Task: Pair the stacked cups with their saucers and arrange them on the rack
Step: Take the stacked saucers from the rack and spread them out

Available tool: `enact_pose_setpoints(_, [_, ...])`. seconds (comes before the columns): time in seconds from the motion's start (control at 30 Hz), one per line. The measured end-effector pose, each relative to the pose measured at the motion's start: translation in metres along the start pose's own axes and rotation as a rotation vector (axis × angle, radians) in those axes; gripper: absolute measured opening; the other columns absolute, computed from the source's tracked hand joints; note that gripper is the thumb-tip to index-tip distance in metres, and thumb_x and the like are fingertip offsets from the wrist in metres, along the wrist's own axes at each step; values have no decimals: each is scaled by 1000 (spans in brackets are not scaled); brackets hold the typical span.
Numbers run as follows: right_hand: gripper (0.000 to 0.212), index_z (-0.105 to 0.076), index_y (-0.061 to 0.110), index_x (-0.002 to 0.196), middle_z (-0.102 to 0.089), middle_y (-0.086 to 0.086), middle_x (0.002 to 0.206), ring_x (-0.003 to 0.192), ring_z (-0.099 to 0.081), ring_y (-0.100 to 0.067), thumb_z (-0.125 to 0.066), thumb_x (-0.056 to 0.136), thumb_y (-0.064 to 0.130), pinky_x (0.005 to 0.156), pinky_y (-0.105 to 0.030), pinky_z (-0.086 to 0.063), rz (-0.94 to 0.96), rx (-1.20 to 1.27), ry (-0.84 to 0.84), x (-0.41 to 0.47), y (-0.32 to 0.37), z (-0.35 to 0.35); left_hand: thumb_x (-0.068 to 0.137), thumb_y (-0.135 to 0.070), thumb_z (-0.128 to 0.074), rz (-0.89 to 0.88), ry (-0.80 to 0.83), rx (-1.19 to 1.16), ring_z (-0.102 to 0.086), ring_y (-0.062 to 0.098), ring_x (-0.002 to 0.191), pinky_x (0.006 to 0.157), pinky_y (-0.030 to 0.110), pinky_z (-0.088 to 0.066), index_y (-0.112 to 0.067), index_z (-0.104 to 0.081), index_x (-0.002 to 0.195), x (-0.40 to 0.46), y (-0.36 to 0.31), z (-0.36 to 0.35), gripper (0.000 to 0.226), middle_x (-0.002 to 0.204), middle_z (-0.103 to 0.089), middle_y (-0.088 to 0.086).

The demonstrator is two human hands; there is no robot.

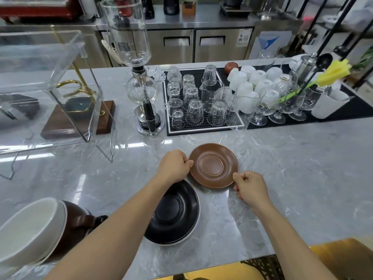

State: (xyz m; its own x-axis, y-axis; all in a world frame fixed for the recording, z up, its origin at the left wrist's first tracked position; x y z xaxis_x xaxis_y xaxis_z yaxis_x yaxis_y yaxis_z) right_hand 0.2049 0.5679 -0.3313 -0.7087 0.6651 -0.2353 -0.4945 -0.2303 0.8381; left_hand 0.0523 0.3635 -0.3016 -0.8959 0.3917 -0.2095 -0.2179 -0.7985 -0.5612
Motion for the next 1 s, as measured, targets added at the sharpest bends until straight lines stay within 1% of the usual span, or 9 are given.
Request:
enact_pose_setpoints(0.13, [38, -56, 6, 60, -60, 2, 43, 33, -47, -12, -62, 94, 22, 48, -26, -38, -18, -27, 15, 0, -1, -1, 93, -31, -68, 11, -11, -11, -65, 32, 77, 64, 31, -44, -3, -69, 74, -1, 2, 0, 34, 77, -71, 15])
enact_pose_setpoints(0.23, [36, -57, 2, 65, -62, -1, 46, 33, -48, -12, -62, 94, 23, 47, -26, -38, -26, -38, 20, -2, -2, -2, 91, -33, -69, 23, -47, -9, -64, 30, 72, 61, 29, -39, -4, -68, 72, -4, 4, 2, 35, 70, -69, 10])
enact_pose_setpoints(0.33, [36, -57, 4, 64, -62, -2, 47, 36, -50, -14, -63, 93, 24, 49, -28, -40, -18, -49, 9, -4, -3, -1, 90, -36, -70, 21, -81, 8, -67, 31, 73, 57, 29, -38, -3, -69, 72, -7, 4, 2, 37, 71, -72, 12])
enact_pose_setpoints(0.53, [40, -56, 6, 63, -56, -2, 42, 30, -49, -12, -65, 93, 31, 45, -26, -38, -14, -62, 1, -6, -2, 1, 90, -39, -70, 1, -162, 22, -67, 30, 73, 59, 33, -47, -4, -68, 73, -15, -1, 8, 39, 72, -72, 10])
enact_pose_setpoints(0.67, [47, -57, 4, 64, -51, 1, 36, 28, -49, -10, -62, 93, 41, 44, -25, -38, 26, -67, -33, -13, 5, 9, 90, -42, -69, -12, -282, -126, -62, 20, 69, 60, 31, -43, -15, -63, 71, -27, -2, 21, 33, 64, -62, -6])
enact_pose_setpoints(0.77, [44, -54, 9, 62, -51, 1, 41, 33, -53, -13, -64, 93, 38, 50, -29, -44, 122, -35, -37, -26, 25, 9, 86, -40, -72, -75, -325, -239, -59, 10, 61, 58, 28, -45, -21, -63, 68, -46, -6, 33, 28, 58, -58, -9])
enact_pose_setpoints(0.87, [33, -60, 9, 69, -56, -2, 44, 38, -53, -12, -66, 92, 32, 53, -34, -50, 216, 24, 63, -47, 54, -2, 85, -37, -73, -98, -350, -329, -57, 1, 59, 55, 13, -41, -28, -61, 66, -73, -7, 46, 25, 57, -60, -11])
enact_pose_setpoints(0.93, [25, -64, 12, 73, -60, 1, 49, 40, -54, -10, -67, 92, 28, 50, -27, -51, 268, 42, 143, -62, 76, -17, 85, -33, -73, -68, -378, -408, -57, -2, 59, 56, 9, -42, -29, -64, 67, -93, 0, 58, 21, 57, -62, -15])
enact_pose_setpoints(1.0, [19, -66, 13, 76, -63, 2, 53, 42, -54, -10, -68, 91, 23, 48, -23, -49, 302, 95, 198, -75, 95, -24, 86, -28, -71, -49, -391, -476, -57, -2, 57, 57, 8, -43, -28, -67, 70, -111, -1, 69, 16, 62, -65, -24])
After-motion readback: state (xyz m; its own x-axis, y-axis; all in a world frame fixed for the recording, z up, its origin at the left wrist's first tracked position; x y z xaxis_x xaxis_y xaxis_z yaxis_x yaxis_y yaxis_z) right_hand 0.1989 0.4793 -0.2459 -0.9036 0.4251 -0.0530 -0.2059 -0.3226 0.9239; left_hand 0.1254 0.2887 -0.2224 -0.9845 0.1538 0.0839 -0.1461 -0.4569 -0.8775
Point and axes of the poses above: each hand's wrist, its own x-axis towards the middle knuckle, its own z-axis out of the back of the hand, y = z × x, the point moved 6 cm from there along x, towards the middle knuckle
